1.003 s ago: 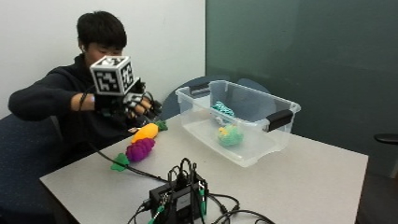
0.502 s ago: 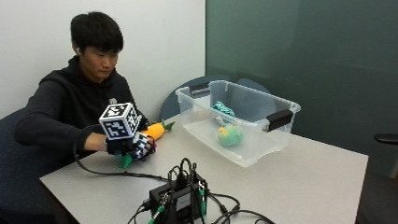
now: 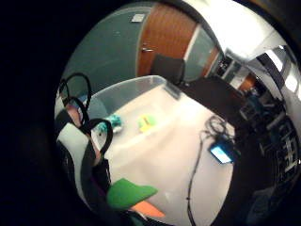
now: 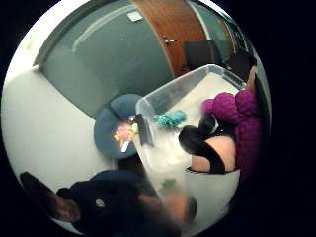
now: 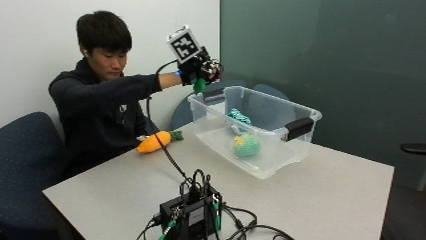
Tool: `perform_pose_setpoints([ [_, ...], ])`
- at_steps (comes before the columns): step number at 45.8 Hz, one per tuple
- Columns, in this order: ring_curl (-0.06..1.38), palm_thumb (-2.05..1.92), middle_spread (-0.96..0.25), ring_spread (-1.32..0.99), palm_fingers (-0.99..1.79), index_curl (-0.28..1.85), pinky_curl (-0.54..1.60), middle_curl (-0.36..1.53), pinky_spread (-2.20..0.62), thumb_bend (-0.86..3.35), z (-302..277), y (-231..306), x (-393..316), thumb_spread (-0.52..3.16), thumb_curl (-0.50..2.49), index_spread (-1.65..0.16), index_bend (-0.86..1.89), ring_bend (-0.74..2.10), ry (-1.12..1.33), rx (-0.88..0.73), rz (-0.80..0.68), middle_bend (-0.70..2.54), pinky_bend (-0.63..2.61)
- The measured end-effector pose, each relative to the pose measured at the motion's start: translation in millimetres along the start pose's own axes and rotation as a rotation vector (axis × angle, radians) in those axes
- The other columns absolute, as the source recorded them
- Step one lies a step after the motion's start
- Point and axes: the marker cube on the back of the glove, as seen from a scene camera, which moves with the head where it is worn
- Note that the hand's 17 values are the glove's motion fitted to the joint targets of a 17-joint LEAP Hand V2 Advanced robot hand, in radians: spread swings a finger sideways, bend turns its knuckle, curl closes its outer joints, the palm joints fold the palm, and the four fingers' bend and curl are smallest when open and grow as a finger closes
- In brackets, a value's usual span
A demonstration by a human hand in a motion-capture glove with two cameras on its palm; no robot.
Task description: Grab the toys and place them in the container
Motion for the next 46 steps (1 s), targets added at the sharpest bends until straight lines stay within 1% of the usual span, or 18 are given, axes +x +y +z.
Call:
perform_pose_setpoints([
  [4,0.56,0.48,-0.15,-0.25,1.08,0.38,0.56,0.75,-0.39,0.11,37.8,-11.7,-18.2,1.21,0.56,-0.20,0.40,1.44,0.066,-0.109,-0.020,1.08,1.18],
  [9,0.56,0.41,-0.15,-0.25,0.97,0.39,0.57,0.75,-0.39,0.06,63.8,-6.0,-10.8,1.25,0.54,-0.20,0.30,1.42,0.196,-0.324,-0.026,1.05,1.17],
  [10,0.54,0.32,-0.15,-0.25,0.83,0.38,0.56,0.72,-0.38,0.02,63.5,-3.0,-10.6,1.30,0.50,-0.19,0.26,1.37,0.168,-0.356,-0.023,0.98,1.17],
  [11,0.54,0.22,-0.15,-0.26,0.53,0.38,0.55,0.70,-0.37,-0.04,60.9,0.1,-10.4,1.30,0.47,-0.19,0.21,1.33,0.117,-0.376,-0.015,0.86,1.14],
  [13,0.55,0.12,-0.14,-0.23,0.04,0.44,0.59,0.68,-0.30,-0.08,48.0,5.9,-2.5,1.29,0.43,-0.17,0.26,1.20,-0.006,-0.377,0.013,0.73,1.10],
  [15,0.49,0.03,-0.11,-0.17,-0.29,0.47,0.58,0.63,-0.22,-0.09,28.0,13.4,16.7,1.27,0.40,-0.16,0.34,0.95,-0.103,-0.345,0.046,0.61,1.05],
  [17,0.42,-0.02,-0.10,-0.15,-0.24,0.42,0.51,0.59,-0.17,-0.07,10.2,29.0,32.0,1.26,0.39,-0.16,0.31,0.82,-0.154,-0.314,0.047,0.56,1.00],
  [19,0.35,-0.03,-0.08,-0.13,-0.20,0.40,0.46,0.56,-0.13,-0.06,2.6,54.0,30.8,1.27,0.37,-0.15,0.30,0.72,-0.157,-0.304,0.008,0.52,0.95],
  [22,0.29,-0.02,-0.08,-0.13,-0.08,0.39,0.42,0.54,-0.09,-0.03,0.7,102.2,26.2,1.28,0.36,-0.15,0.30,0.66,-0.112,-0.325,-0.061,0.49,0.88],
  [26,0.29,-0.01,-0.09,-0.15,0.18,0.37,0.39,0.53,-0.09,-0.02,6.3,171.5,42.9,1.31,0.35,-0.15,0.22,0.79,0.012,-0.420,-0.129,0.50,0.90],
  [31,0.30,0.01,-0.09,-0.17,0.25,0.36,0.38,0.51,-0.11,-0.01,24.9,234.7,81.2,1.32,0.34,-0.15,0.17,0.86,0.104,-0.609,-0.135,0.47,0.92],
  [33,0.32,0.02,-0.09,-0.18,0.24,0.35,0.39,0.51,-0.12,-0.01,38.4,256.1,97.3,1.32,0.34,-0.16,0.15,0.88,0.206,-0.673,-0.145,0.46,0.94],
  [35,0.33,0.02,-0.09,-0.19,0.22,0.35,0.39,0.51,-0.12,-0.01,51.0,271.7,107.7,1.31,0.34,-0.15,0.14,0.89,0.282,-0.714,-0.158,0.45,0.96],
  [39,0.36,0.05,-0.10,-0.21,0.23,0.33,0.41,0.50,-0.16,0.00,73.2,293.1,95.1,1.30,0.34,-0.15,0.08,0.97,0.175,-0.744,-0.067,0.43,1.03],
  [42,0.38,0.08,-0.11,-0.24,0.33,0.28,0.41,0.50,-0.21,0.00,84.4,299.8,91.1,1.30,0.35,-0.14,0.03,1.09,0.180,-0.717,-0.079,0.44,1.09],
  [43,0.41,0.12,-0.12,-0.26,0.52,0.25,0.42,0.53,-0.25,0.02,87.1,300.1,90.7,1.31,0.35,-0.14,-0.04,1.20,0.181,-0.695,-0.090,0.54,1.12],
  [44,0.39,0.13,-0.13,-0.27,0.57,0.22,0.40,0.53,-0.27,0.02,89.3,299.7,90.4,1.31,0.35,-0.14,-0.04,1.22,0.180,-0.670,-0.105,0.58,1.12],
  [46,0.41,0.19,-0.15,-0.29,0.73,0.20,0.41,0.55,-0.31,0.06,91.6,297.5,90.0,1.37,0.36,-0.14,0.01,1.30,0.169,-0.620,-0.135,0.64,1.15],
])
